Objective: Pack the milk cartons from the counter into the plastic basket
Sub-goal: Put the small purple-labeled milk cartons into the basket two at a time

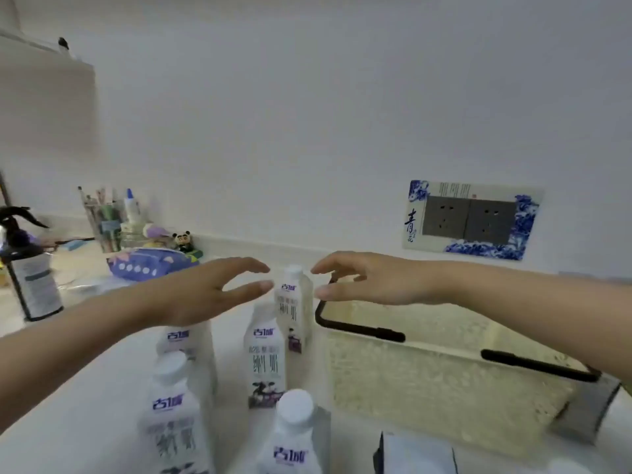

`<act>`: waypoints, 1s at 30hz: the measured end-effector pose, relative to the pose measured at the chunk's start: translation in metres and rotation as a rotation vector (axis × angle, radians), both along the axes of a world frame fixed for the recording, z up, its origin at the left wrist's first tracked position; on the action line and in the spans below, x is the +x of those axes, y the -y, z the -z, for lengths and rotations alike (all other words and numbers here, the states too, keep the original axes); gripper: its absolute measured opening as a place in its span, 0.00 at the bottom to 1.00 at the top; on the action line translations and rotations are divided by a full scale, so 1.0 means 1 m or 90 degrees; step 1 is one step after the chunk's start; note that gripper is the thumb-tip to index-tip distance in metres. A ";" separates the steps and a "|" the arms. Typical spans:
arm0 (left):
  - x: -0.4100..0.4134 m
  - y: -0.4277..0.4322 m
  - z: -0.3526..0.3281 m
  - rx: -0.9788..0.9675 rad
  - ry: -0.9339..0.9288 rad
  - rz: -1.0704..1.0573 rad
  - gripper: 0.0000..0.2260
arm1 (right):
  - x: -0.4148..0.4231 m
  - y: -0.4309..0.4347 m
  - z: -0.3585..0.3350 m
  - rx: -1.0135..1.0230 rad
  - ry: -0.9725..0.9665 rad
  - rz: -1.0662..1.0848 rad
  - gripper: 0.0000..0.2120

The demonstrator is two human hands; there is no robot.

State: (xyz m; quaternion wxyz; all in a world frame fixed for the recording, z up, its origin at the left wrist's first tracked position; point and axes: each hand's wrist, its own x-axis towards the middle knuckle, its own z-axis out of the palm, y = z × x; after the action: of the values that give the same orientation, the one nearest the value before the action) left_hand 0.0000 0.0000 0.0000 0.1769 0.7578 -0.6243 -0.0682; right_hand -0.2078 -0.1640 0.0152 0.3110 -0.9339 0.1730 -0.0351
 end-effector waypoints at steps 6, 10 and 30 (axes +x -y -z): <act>0.020 -0.034 0.011 0.059 -0.066 -0.004 0.38 | 0.024 -0.034 0.007 -0.058 -0.020 0.005 0.28; 0.034 -0.040 0.020 0.052 -0.061 -0.013 0.41 | 0.044 -0.045 0.015 -0.051 -0.045 -0.005 0.29; 0.062 -0.046 0.067 -0.069 -0.236 -0.014 0.13 | 0.095 -0.062 0.029 -0.111 -0.129 -0.023 0.23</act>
State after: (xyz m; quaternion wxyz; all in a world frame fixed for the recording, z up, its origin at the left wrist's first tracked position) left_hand 0.0619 0.0461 -0.0675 0.3304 0.7285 -0.5754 -0.1707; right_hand -0.1124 -0.1021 -0.0134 0.2105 -0.9590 0.1829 0.0499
